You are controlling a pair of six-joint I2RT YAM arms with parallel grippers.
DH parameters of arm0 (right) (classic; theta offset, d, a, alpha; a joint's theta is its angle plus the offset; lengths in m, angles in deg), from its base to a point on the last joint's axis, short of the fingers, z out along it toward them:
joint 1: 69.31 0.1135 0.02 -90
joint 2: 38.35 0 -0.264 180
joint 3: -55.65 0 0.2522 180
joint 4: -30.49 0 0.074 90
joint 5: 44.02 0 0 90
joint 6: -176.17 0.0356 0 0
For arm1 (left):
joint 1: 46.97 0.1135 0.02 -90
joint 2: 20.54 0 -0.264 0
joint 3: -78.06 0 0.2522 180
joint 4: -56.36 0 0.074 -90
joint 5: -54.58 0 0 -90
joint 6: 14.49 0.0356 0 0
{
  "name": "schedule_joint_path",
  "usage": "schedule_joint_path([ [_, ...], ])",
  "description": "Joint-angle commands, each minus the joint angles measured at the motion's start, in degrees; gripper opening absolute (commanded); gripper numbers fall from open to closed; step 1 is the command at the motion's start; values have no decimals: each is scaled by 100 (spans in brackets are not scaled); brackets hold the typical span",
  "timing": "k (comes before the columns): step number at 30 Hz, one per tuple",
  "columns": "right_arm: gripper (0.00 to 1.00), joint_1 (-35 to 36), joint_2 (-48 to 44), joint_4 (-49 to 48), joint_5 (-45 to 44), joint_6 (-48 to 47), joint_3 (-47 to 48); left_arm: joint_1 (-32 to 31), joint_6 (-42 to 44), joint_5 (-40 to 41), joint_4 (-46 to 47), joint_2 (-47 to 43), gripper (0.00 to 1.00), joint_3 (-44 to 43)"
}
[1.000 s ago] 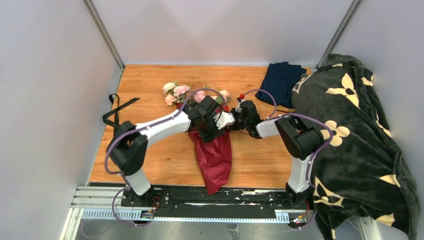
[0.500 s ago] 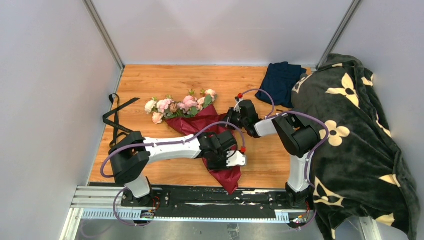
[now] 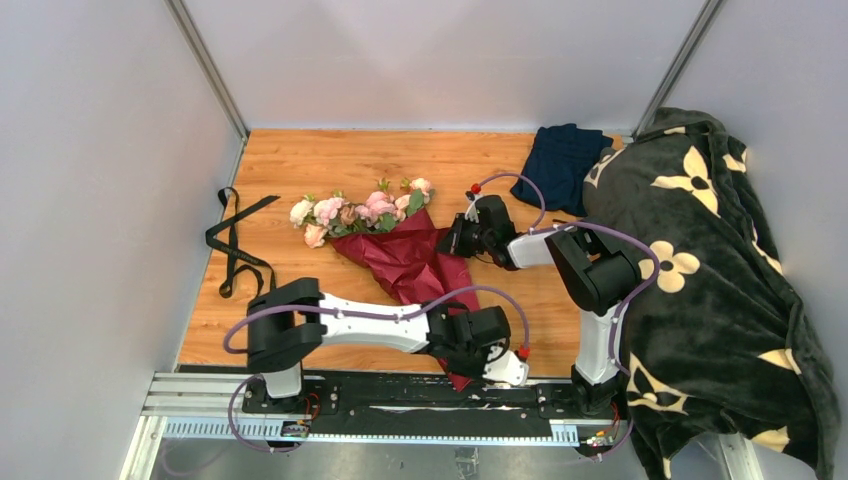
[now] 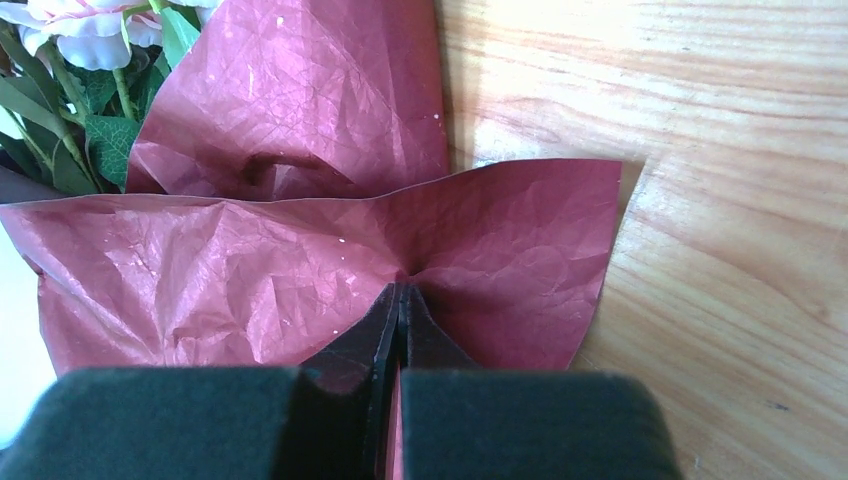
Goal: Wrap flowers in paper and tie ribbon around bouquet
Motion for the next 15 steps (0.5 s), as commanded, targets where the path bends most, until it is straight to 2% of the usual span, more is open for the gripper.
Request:
schedule_joint_path([
  [1,0,-32,302,921,-175,-400,-65,-184,169,-38,283,532,40,446],
  [6,0,-34,310,935,-186,-420,-82,-271,307,-220,163,714,42,659],
  [11,0,-29,301,1029,-222,-441,-21,-288,542,-946,-702,-104,58,233],
  [15,0,9,282,1181,-242,-496,24,-101,764,-1059,-1560,-792,63,-261],
])
